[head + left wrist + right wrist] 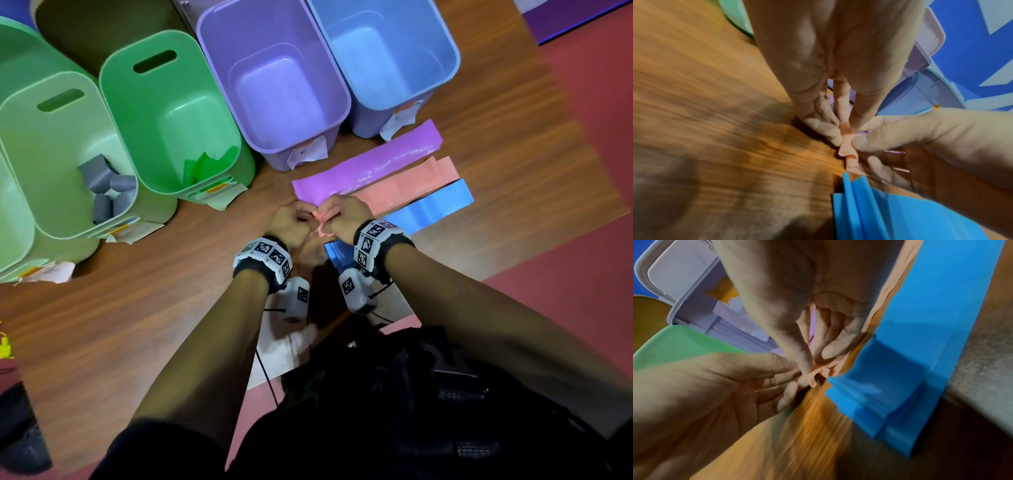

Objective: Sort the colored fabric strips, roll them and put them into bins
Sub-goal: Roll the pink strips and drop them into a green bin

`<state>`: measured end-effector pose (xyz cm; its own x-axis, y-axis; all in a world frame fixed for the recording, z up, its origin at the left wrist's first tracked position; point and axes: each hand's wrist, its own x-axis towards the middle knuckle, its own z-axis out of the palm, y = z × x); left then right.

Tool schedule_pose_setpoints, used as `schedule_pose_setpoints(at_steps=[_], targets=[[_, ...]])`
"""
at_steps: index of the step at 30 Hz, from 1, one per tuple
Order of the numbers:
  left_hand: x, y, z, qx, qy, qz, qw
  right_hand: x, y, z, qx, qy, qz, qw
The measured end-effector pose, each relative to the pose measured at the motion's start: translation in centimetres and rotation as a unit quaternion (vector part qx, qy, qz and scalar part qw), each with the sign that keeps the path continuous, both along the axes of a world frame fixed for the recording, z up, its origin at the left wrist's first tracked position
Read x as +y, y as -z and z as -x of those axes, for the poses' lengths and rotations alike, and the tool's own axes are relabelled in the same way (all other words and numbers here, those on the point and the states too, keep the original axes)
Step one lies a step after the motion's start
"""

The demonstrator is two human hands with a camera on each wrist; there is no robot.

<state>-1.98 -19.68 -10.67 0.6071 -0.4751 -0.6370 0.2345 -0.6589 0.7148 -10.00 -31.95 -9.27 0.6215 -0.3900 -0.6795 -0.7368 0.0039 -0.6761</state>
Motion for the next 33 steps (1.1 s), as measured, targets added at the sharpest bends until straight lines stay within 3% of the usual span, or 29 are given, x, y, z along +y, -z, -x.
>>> schedule_pose_setpoints(at_steps=[4,9,16,24,33], targets=[[-0.1,-0.5,-0.1,-0.016,0.0,0.006,1.0,-0.2,-0.4,0.1,-0.011,-0.023,0.021,0.999],[0.2,-1.8,-0.7,-0.012,-0.002,0.034,0.999,0.4,-1.4,-0.3,-0.03,0.014,0.065,0.997],[2.5,-6.5,-2.0,-0.006,-0.047,0.118,0.992,3.6,-4.4,-3.1,-0.115,0.014,0.089,0.989],[9.8,-10.7,-4.4,-0.088,-0.074,0.129,0.985,9.7,-7.8,-5.5,-0.158,0.024,0.041,0.986],[18.5,-14.9,-7.5,-0.172,-0.097,0.141,0.97,16.7,-12.8,-8.8,-0.209,-0.029,0.053,0.976]])
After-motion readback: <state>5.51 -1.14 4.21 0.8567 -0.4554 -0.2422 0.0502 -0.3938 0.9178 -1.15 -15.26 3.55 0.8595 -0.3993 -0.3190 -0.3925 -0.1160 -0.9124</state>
